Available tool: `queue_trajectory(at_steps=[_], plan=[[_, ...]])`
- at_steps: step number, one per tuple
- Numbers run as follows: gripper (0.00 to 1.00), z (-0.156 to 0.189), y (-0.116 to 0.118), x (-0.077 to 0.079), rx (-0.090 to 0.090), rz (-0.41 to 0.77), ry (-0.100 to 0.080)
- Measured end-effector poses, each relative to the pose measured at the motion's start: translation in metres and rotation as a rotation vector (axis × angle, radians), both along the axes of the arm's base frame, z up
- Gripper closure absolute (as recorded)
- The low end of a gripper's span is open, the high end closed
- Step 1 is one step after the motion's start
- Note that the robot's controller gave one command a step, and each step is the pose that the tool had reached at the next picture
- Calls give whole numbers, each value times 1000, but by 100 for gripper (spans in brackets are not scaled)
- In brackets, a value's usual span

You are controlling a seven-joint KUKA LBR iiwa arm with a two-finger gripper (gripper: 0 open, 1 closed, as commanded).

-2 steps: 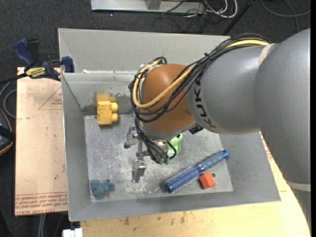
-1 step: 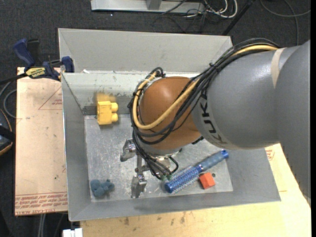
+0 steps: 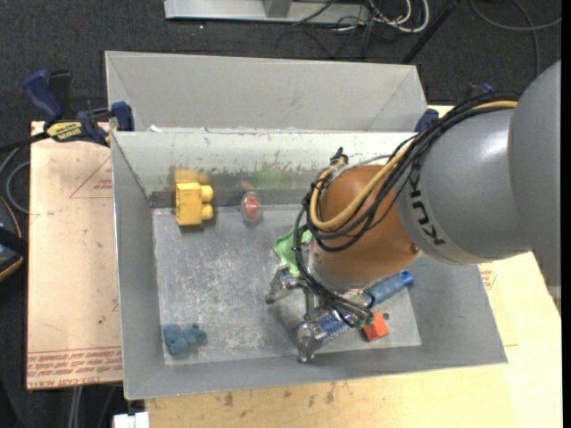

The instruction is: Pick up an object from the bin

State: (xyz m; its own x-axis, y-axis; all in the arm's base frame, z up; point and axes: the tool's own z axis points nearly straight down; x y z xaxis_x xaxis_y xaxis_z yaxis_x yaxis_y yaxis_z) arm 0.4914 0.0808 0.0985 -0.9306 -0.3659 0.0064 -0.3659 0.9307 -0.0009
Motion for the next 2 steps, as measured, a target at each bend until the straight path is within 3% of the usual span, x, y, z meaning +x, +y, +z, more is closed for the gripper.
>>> queue_trajectory(at_steps=[1, 2], plan=[[0, -3, -45, -4, 4, 53, -14], [100, -4, -43, -6, 5, 56, -6]])
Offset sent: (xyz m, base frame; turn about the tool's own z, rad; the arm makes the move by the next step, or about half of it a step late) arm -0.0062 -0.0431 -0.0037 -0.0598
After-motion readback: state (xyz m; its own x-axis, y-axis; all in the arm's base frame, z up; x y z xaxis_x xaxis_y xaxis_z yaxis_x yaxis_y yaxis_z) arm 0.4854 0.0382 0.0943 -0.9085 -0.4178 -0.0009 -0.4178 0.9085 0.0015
